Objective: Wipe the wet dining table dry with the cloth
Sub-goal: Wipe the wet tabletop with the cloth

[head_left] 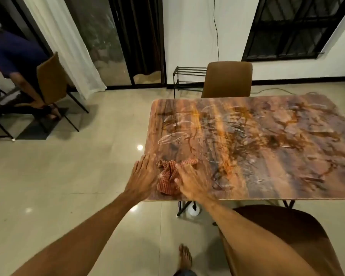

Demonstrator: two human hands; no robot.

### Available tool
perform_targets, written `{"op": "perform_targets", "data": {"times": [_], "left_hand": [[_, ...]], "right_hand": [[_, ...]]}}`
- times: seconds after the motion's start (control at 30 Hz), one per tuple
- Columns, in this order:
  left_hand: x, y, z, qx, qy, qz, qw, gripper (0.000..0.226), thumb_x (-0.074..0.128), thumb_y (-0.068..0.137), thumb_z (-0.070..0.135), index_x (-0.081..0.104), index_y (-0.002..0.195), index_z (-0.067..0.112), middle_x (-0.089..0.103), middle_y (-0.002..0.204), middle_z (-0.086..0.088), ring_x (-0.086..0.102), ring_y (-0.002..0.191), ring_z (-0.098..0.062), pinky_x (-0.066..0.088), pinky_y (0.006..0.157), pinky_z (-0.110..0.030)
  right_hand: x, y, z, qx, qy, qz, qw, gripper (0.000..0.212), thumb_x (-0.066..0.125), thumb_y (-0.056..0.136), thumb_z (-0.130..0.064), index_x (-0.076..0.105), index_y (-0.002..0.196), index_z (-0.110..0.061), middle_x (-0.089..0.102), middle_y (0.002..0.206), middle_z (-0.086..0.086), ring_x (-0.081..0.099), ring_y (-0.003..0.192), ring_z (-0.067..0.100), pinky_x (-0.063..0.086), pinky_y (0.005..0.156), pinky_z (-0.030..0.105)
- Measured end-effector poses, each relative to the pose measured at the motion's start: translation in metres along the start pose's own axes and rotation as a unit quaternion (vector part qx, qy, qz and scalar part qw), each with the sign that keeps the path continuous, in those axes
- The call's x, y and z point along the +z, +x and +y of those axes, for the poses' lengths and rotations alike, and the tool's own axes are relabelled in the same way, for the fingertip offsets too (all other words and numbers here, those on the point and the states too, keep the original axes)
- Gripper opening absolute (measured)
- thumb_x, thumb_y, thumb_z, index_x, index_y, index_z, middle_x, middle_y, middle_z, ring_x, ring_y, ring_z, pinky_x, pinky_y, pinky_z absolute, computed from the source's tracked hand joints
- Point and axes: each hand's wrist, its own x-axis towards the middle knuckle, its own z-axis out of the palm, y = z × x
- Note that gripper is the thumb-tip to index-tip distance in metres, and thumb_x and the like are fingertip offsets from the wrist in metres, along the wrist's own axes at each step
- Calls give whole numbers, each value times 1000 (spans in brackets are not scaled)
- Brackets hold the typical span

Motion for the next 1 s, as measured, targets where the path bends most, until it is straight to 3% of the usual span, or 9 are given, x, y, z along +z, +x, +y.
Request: {"op": "perform_targets", "data": {"times": [0.1, 0.23, 0.37, 0.53, 0.63, 0.77, 0.9, 1.0], "left_hand": [[24, 27, -18, -16, -22, -35, 999, 74, 33, 102, 53, 3, 158, 15, 3, 167, -12, 1, 154, -27, 1, 123, -42], [44, 66, -38, -13, -48, -58, 997, 73, 33, 102, 54, 5, 159, 17, 5, 167, -8, 0, 154, -23, -2, 122, -37], [59, 120, -62, -1, -95, -75, 993, 73, 27, 100, 59, 3, 159, 23, 3, 168, -3, -1, 155, -20, -5, 122, -36], [66, 194, -94, 21, -125, -58, 990, 74, 18, 97, 66, -1, 158, 29, -2, 168, 3, -1, 155, -19, 2, 125, -40], [70, 231, -120, 27, -144, -62, 987, 71, 27, 100, 63, 2, 158, 30, 3, 168, 3, 4, 154, -20, 2, 123, -37], [74, 266, -148, 43, -165, -63, 983, 69, 37, 102, 53, 12, 158, 22, 12, 167, -4, 13, 153, -23, 6, 123, -36], [75, 283, -166, 51, -183, -66, 980, 71, 38, 101, 54, 12, 158, 22, 11, 167, -2, 12, 154, -22, 14, 124, -41], [73, 281, -167, 51, -180, -69, 980, 68, 41, 101, 49, 17, 158, 18, 15, 166, -5, 17, 153, -25, 20, 123, -44]], "right_hand": [[30, 35, 3, -7, -22, -64, 998, 62, 36, 111, -42, 14, 167, -28, 9, 174, 10, 8, 160, 31, 6, 128, 52], [58, 70, 15, -29, -104, -90, 990, 60, 34, 110, -48, 15, 166, -37, -4, 175, 8, -1, 161, 35, -4, 122, 69], [54, 111, 59, 84, -107, -59, 989, 63, 24, 109, -56, 1, 165, -41, -19, 174, 2, -14, 160, 32, -4, 116, 80], [30, 174, 95, 238, -117, -22, 964, 64, 22, 110, -54, 3, 167, -32, 1, 173, 23, -2, 157, 50, -6, 122, 71], [43, 219, 61, 228, -91, -15, 969, 62, 23, 110, -50, 3, 167, -34, 7, 169, 33, -3, 154, 57, 7, 124, 68], [66, 258, 24, 133, -67, -17, 989, 63, 25, 108, -57, 13, 166, -36, 3, 173, 21, -4, 158, 49, 14, 126, 64], [44, 271, 61, 259, -40, 3, 965, 71, 25, 106, -65, 2, 167, -37, -18, 173, 9, -11, 158, 45, 8, 125, 62], [49, 258, 39, 289, -35, 14, 957, 71, 23, 106, -63, 2, 167, -33, -15, 174, 9, -4, 157, 48, 14, 123, 65]]}}
